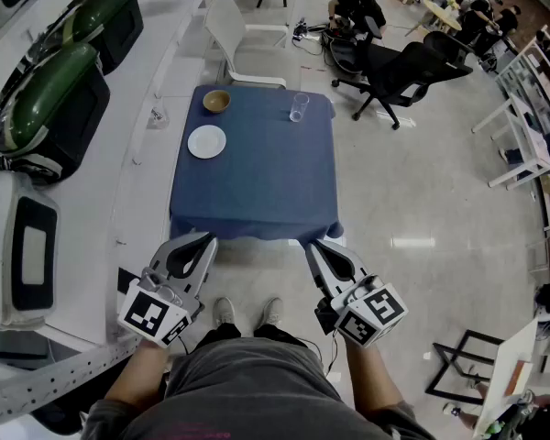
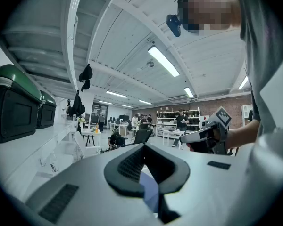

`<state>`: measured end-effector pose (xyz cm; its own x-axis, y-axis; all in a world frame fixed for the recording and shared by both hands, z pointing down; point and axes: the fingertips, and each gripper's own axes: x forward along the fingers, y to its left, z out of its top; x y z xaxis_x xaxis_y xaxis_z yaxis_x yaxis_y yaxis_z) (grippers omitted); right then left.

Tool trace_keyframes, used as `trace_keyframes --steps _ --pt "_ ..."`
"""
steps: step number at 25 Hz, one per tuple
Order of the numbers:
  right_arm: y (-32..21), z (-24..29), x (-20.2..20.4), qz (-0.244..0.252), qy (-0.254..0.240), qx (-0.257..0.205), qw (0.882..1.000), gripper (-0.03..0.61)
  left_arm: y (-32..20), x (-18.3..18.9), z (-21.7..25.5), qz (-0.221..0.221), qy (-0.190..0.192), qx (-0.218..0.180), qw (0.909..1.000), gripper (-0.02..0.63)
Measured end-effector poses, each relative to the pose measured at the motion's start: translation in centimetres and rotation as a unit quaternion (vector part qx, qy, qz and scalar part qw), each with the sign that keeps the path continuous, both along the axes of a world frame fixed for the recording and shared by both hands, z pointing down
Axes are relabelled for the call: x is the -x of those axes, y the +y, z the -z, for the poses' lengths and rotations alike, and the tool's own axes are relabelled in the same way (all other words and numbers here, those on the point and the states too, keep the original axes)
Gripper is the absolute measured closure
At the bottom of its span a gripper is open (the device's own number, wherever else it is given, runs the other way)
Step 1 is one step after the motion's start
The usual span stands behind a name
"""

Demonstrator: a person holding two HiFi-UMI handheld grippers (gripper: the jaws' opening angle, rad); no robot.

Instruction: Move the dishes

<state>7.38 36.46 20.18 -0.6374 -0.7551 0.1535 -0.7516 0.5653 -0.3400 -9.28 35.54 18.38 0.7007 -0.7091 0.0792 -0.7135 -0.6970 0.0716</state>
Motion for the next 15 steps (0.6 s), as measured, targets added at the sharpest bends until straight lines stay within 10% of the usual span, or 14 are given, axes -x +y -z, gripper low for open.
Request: trace_keyframes --steps 15 --pt "-1.0 0.5 1.8 0.006 0.034 -0.020 0.999 0.575 -1.1 0.7 -0.2 -0.011 -0.006 -0.003 0.9999 0.613"
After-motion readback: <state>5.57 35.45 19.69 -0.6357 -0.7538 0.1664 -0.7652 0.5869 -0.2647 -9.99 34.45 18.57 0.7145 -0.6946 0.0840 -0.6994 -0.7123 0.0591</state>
